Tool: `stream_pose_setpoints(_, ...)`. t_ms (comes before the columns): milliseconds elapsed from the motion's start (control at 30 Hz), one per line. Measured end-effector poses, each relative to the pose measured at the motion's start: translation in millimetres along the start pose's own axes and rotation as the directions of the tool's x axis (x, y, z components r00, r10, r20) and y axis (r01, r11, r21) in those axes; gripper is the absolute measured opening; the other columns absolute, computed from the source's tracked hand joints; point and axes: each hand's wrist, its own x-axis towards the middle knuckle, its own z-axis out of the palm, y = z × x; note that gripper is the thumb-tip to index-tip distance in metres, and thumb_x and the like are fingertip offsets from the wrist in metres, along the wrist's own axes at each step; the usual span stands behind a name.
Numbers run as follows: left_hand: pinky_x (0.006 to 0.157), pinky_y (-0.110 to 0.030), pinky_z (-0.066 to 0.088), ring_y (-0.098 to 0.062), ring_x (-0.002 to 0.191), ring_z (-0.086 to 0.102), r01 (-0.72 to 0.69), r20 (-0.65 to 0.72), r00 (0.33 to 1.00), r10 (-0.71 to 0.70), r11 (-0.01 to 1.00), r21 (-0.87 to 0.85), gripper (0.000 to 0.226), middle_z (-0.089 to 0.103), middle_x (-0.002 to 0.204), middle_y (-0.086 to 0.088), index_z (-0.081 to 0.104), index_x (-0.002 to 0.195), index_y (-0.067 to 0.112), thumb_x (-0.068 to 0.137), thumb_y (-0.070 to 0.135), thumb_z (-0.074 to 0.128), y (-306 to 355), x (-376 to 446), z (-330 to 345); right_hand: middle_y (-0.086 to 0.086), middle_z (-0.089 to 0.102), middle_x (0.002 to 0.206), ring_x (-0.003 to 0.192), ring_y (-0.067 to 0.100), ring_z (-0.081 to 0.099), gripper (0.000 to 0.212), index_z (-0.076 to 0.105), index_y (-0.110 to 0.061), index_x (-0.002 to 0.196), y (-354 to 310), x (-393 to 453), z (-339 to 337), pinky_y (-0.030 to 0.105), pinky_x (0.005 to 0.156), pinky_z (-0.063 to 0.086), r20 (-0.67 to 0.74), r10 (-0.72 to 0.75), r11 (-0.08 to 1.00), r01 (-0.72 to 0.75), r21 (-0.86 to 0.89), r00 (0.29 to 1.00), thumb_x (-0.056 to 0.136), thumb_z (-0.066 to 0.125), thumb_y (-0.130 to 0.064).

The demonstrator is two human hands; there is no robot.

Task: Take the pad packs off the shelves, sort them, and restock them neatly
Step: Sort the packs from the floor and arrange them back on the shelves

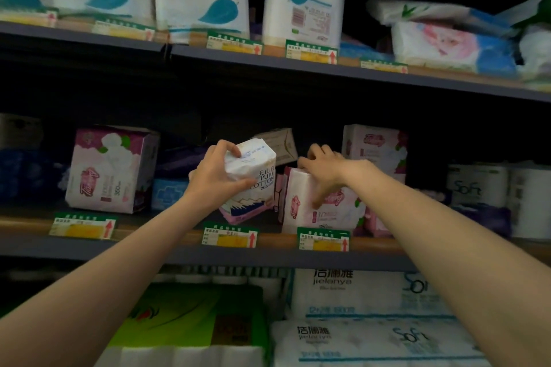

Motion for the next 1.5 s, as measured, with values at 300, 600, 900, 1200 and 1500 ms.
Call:
stream_pose_setpoints(300, 0.090, -0.055, 0.045, -0.021, 0.104, 0.050, -0.019, 0.000, 1.000, 0.019, 1.000, 0.003, 0.049, 0.042, 0.112, 0.008, 0.040, 0.100, 0.030, 0.070, 0.033, 0.079, -0.1, -3.2, 1.1, 0.007, 0.016, 0.148, 0.136, 0.036, 0.022, 0.105, 0.014, -0.043, 0.142, 14.6, -6.3, 6.2, 0.055, 0.108, 0.031, 0.045, -0.008, 0.951, -0.006, 0.310, 0.999, 0.061, 0.079, -0.057)
stream_pose_setpoints(600, 0.090, -0.048, 0.043, -0.021, 0.103, 0.047, -0.070, -0.046, 0.996, 0.071, 0.997, 0.030, 0.048, 0.041, 0.108, 0.006, 0.041, 0.100, 0.023, 0.071, 0.029, 0.079, 1.5, -16.3, -2.3, 0.005, 0.030, 0.145, 0.128, 0.030, 0.032, 0.117, 0.001, -0.027, 0.150, 0.4, -26.1, 2.2, 0.042, 0.099, 0.037, -0.039, -0.004, 0.998, 0.002, -0.064, 0.999, 0.066, 0.082, -0.030)
stream_pose_setpoints(900, 0.075, -0.027, 0.053, -0.018, 0.101, 0.059, -0.331, -0.410, 0.899, 0.155, 0.853, -0.403, 0.046, 0.049, 0.109, -0.009, 0.036, 0.102, 0.020, 0.075, 0.025, 0.072, 20.4, -51.4, -77.7, 0.018, 0.032, 0.142, 0.131, 0.037, 0.028, 0.104, 0.021, -0.014, 0.147, -59.4, -70.3, -24.0, 0.043, 0.104, 0.027, -0.651, 0.272, 0.945, -0.071, 0.319, 0.709, 0.065, 0.065, -0.060)
stream_pose_setpoints(1200, 0.093, -0.037, 0.050, -0.022, 0.117, 0.057, 0.426, 0.367, 0.902, -0.226, 0.601, -0.677, 0.071, 0.060, 0.127, -0.006, 0.045, 0.135, 0.015, 0.073, 0.036, 0.073, -82.6, -137.2, -187.1, 0.007, 0.037, 0.142, 0.126, 0.027, 0.040, 0.101, 0.025, -0.028, 0.145, -171.4, -118.0, -23.7, 0.031, 0.096, 0.034, -0.297, 0.009, 0.765, 0.184, 0.617, 0.955, 0.062, 0.076, -0.056)
stream_pose_setpoints(1500, 0.073, -0.027, 0.056, -0.021, 0.094, 0.066, 0.615, 0.794, 0.218, -0.568, 0.711, 0.340, 0.040, 0.066, 0.104, -0.007, 0.050, 0.099, 0.017, 0.070, 0.015, 0.077, -166.8, -238.6, -109.4, -0.001, 0.039, 0.139, 0.108, 0.013, 0.039, 0.097, 0.024, -0.029, 0.145, -243.3, -143.5, 130.5, 0.022, 0.087, 0.030, 0.293, -0.341, 0.827, 0.137, 0.545, 0.893, 0.067, 0.074, -0.056)
